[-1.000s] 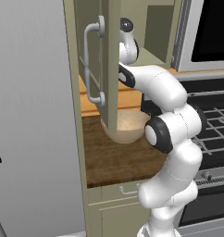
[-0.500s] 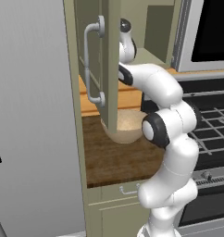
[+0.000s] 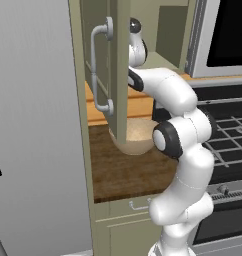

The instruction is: Open the cabinet, pick up the bread from the cabinet and place it in the basket. Then move the basket to the dining counter.

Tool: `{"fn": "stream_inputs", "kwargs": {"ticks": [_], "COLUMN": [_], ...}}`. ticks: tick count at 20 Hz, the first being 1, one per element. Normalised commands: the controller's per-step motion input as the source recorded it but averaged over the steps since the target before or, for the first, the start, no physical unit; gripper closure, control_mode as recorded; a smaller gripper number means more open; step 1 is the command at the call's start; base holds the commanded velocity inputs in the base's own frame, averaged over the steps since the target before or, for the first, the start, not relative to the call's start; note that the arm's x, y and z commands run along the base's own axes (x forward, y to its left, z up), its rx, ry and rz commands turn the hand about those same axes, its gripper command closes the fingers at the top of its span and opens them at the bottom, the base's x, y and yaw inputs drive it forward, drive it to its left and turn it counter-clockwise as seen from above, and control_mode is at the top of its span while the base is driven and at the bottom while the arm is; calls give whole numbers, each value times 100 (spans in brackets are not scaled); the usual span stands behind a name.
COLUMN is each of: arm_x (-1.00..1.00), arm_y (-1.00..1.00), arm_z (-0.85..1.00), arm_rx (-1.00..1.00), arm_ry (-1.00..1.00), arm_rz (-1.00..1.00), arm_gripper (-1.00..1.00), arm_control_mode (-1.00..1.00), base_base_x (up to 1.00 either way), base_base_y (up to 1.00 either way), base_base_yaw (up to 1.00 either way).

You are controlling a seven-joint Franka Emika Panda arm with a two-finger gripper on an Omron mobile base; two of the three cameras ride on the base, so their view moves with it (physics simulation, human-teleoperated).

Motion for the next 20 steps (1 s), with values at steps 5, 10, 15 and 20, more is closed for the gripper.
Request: {"fn": "stream_inputs", "kwargs": {"ticks": [5,10,15,20], "arm_x": [-20,-8,-41,-95], "arm_y": [-6,-41,-43,-27], "arm_z": [-6,-34,32,97], "arm_rx": [0,4,17,10], "arm_ry": [-18,-22,-7,2], "arm_rz": [-2,0,0,-2], "arm_gripper": [100,100,100,100], "arm_control_mode": [-100,-100,-100,-100], "base_base_x": [0,0,0,0], "base_base_y": [0,0,0,0], "base_base_yaw": [0,0,0,0]}}
